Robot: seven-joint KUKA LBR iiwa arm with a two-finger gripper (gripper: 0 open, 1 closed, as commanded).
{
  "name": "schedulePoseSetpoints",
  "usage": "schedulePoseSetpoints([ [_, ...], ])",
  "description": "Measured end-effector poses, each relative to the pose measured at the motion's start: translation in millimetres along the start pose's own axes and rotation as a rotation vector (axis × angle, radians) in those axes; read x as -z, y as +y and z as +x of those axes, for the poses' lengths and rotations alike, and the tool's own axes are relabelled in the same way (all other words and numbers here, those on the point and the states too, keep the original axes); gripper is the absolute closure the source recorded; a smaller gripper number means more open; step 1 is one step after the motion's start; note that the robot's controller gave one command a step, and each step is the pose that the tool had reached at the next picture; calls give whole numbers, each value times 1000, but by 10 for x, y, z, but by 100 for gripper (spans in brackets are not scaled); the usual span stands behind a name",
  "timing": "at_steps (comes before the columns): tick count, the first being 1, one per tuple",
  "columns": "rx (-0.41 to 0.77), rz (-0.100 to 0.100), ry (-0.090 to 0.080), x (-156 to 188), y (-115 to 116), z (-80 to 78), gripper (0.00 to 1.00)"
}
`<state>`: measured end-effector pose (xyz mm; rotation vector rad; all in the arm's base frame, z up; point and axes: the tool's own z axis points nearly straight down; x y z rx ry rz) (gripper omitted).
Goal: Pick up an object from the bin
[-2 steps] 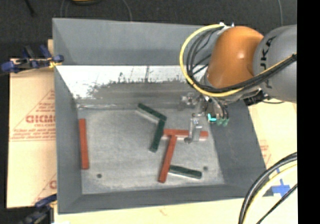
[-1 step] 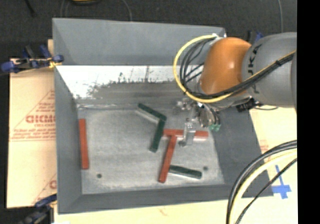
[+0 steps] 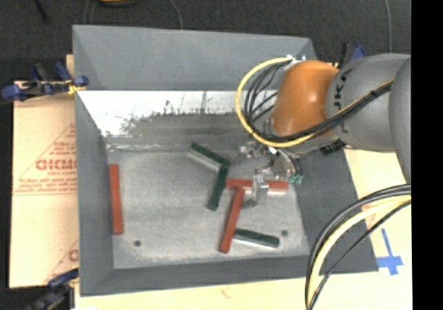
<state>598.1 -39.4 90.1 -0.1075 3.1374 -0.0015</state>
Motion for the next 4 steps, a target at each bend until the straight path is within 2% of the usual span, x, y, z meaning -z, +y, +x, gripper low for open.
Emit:
schedulePoseSetpoints([
  [1,-18,-1,-4,-157,28,-204,100],
  [2,-18,-1,-4,-157,27,-204,100],
  [3,-72,-8,-3,273,-440,-360,100],
  [4,-21,-2,-3,1704,522,-434,100],
])
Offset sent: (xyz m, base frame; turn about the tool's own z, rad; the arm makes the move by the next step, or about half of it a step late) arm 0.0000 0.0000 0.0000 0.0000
